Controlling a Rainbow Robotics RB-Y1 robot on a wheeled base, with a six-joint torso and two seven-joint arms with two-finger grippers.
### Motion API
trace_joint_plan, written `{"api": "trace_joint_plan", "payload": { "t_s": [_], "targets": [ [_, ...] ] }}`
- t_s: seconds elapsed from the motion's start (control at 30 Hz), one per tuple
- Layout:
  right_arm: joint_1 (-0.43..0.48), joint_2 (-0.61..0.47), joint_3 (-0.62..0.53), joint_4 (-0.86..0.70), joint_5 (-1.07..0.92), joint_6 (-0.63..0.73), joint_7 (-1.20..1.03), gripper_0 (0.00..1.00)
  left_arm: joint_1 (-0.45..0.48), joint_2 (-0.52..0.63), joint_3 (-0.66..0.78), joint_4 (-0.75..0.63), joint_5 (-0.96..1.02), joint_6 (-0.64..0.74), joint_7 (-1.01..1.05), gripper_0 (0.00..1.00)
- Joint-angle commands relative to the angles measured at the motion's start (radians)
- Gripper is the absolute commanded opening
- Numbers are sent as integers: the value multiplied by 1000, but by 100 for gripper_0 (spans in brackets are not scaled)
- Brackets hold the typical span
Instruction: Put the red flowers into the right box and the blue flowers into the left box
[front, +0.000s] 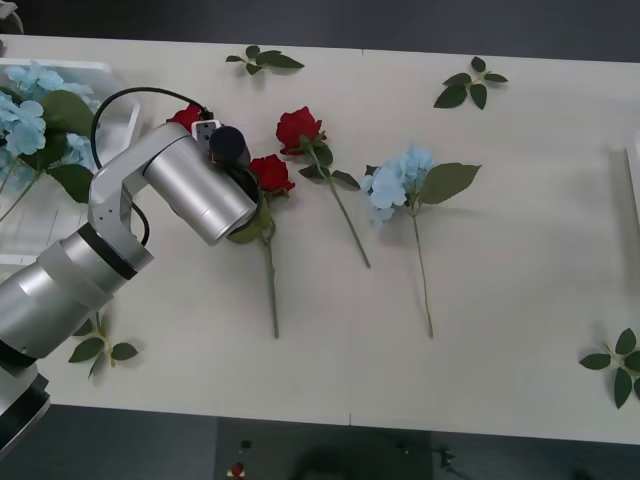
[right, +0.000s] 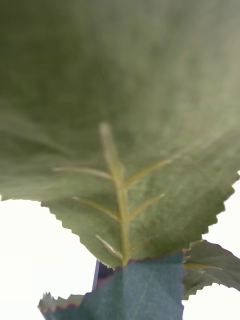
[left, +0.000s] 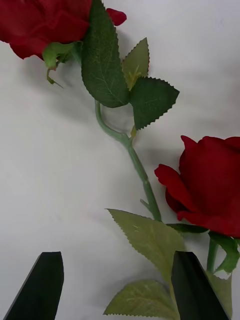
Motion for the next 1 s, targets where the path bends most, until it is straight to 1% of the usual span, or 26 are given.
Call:
{"api": "trace_joint_plan", "payload": {
  "t_s": [0.03, 0.3, 0.33, 0.4, 0.47, 0.5, 0.53, 0.57, 0.6, 0.63, 0.67, 0.83, 1.0],
  "targets": [
    [-16, -26, -14, 78, 3, -23, -46, 0, 13, 3, 23, -5, -17, -4, -22, 62],
    [30, -20, -14, 161, 8, -104, -55, 0, 19, 2, -9, -7, -16, 6, -31, 63],
    [35, -17, -14, 164, 6, -117, -55, 0, 19, -2, -11, -7, -17, 8, -31, 67],
    [42, -12, -14, 168, 3, -134, -58, 0, 24, -6, -11, -7, -17, 8, -36, 81],
    [45, -9, -14, 170, -3, -149, -63, 0, 24, -14, -11, -5, -14, 8, -44, 91],
    [44, -6, -14, 170, -5, -150, -65, 3, 27, -15, -11, -7, -14, 6, -47, 95],
    [45, -4, -14, 170, -9, -152, -66, 28, 27, -20, -11, -7, -10, 6, -51, 98],
    [44, -1, -14, 172, -17, -152, -69, 59, 27, -23, -11, -5, -5, 6, -56, 100],
    [44, 0, -14, 170, -29, -153, -71, 73, 27, -23, -11, -5, 0, 6, -58, 100],
    [45, -1, -14, 170, -42, -153, -71, 83, 28, -23, -11, -5, 1, 8, -59, 100],
    [44, -1, -14, 165, -72, -153, -72, 100, 31, -23, -11, -5, 1, 6, -65, 100],
    [44, 6, -14, 142, -124, -155, -65, 100, 53, -25, -11, -4, -5, 6, -84, 100],
    [45, 6, -14, 43, -143, -126, -52, 100, 80, -28, -11, -4, -7, 0, -102, 100]
  ]
}}
